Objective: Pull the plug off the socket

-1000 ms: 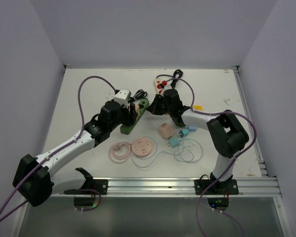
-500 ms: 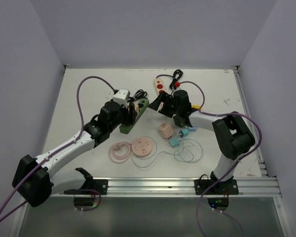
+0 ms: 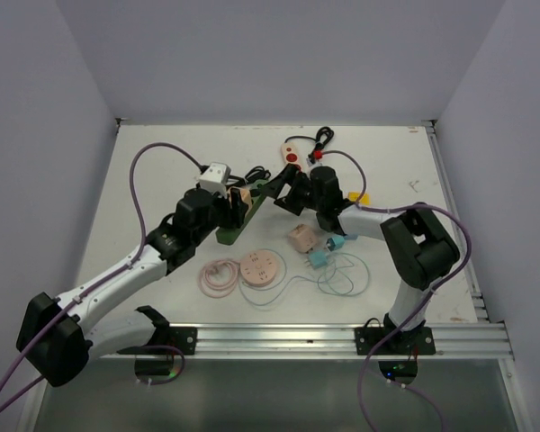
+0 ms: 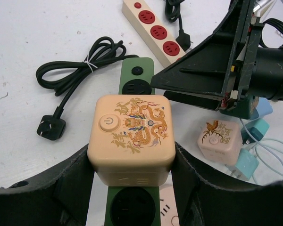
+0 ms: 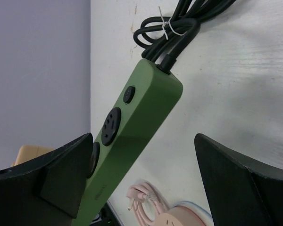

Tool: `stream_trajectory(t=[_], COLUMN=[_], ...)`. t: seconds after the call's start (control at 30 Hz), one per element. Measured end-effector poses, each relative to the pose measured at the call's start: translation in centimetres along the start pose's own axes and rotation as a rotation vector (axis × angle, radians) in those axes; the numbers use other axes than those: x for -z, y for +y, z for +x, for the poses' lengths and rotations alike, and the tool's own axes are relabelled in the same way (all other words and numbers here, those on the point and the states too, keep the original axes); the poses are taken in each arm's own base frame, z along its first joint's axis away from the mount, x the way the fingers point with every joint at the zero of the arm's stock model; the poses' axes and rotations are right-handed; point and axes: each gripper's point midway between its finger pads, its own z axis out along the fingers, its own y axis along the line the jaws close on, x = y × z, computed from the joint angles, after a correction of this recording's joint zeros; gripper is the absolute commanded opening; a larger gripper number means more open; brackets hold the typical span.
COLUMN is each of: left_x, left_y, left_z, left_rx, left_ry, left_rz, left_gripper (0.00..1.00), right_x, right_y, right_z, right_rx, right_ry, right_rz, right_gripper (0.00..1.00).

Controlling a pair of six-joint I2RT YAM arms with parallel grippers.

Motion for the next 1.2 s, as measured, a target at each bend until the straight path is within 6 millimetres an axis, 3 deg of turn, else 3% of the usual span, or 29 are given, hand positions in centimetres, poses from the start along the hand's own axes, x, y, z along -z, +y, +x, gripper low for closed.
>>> stream_trajectory(t=[0.17,0.27,0.33,0.37,0.43,0.5,0.53,0.8,1.0,1.2], left_x=[0.2,0.4,0.6,0.8,1.0,1.1,1.1,1.9,4.0,4.4], left_y=[0.0,-0.1,-0.2,-0.1,0.0,0.2,0.3,1.0,3.2,3.6], left_z=[0.4,0.6,0.7,0.8,0.6,1.9,2.2,1.7,1.4,1.8], left_rx=[0.016,0.034,0.042,0.044,0.05,0.064,0.068,0.152,0.304,0.348], left_ry=[-0.015,-0.045,-0.072,-0.084,-0.104,-0.078,-0.075,-0.105,-0.132,-0.109], left_rz=[0.009,0.028,0.046,0.049,0.05,0.049,0.049,0.042,0.09,0.112], left_gripper=[0.0,0.0,0.0,0.0,0.0,0.0,0.0,0.0,0.0,0.0], right_x=[-1.8,-3.2,-3.7,-3.8,-3.9,-3.9,-4.0,-3.6,-3.3,-3.3], right_y=[0.9,1.8,2.5,2.7,2.7,4.1,4.3,4.8,5.7,5.8], right_z=[1.1,2.1,2.8,3.2,3.6,2.8,2.4,2.6,4.3,4.8], right_rx=[-0.03,-0.044,-0.051,-0.058,-0.084,-0.139,-0.121,-0.099,-0.109,-0.091], right_ry=[0.025,0.05,0.066,0.074,0.084,0.063,0.052,0.047,0.079,0.089], right_rz=[-0.026,-0.047,-0.062,-0.065,-0.061,-0.097,-0.107,-0.16,-0.2,-0.184], right_gripper=[0.91,0.84,0.69,0.49,0.21,0.03,0.0,0.0,0.0,0.0])
